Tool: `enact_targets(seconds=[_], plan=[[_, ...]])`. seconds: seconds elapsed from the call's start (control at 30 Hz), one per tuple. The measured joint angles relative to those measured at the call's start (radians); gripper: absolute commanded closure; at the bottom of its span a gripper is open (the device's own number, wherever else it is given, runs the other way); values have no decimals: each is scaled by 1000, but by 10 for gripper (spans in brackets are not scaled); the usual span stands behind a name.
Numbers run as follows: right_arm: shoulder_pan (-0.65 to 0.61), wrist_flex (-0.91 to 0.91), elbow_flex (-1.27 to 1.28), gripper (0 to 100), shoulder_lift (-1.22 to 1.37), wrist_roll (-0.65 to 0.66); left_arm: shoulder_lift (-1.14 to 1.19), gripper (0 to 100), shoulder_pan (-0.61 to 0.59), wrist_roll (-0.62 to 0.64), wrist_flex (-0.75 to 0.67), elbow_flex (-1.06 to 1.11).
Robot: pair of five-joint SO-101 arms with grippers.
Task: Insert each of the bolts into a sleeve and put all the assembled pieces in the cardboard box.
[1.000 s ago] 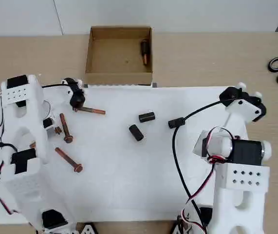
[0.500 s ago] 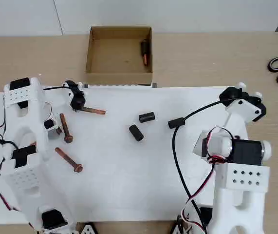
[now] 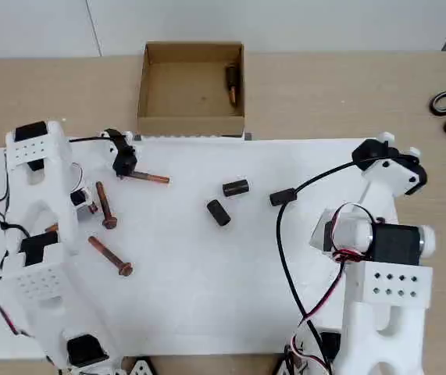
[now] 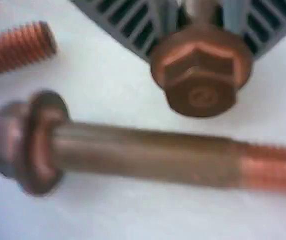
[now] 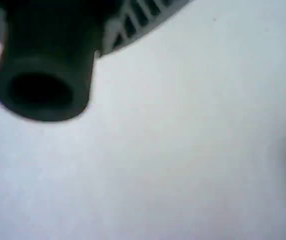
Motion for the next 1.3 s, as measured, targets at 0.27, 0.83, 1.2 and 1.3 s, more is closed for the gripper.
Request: enact_targets(seconds=[0.27,0.83,1.2,1.3], plan=[[-160,6,-46,994,-75,5,-341,995,29,127,26,0],[-242,-12,-63,994,-440,420,-887,995,299,924,40,44],[-299,-299,232,995,-552,442,-1272,995,496,1560,-273,497],[-394,-384,341,995,-606,445,-1404,995,539,1686,-376,641]])
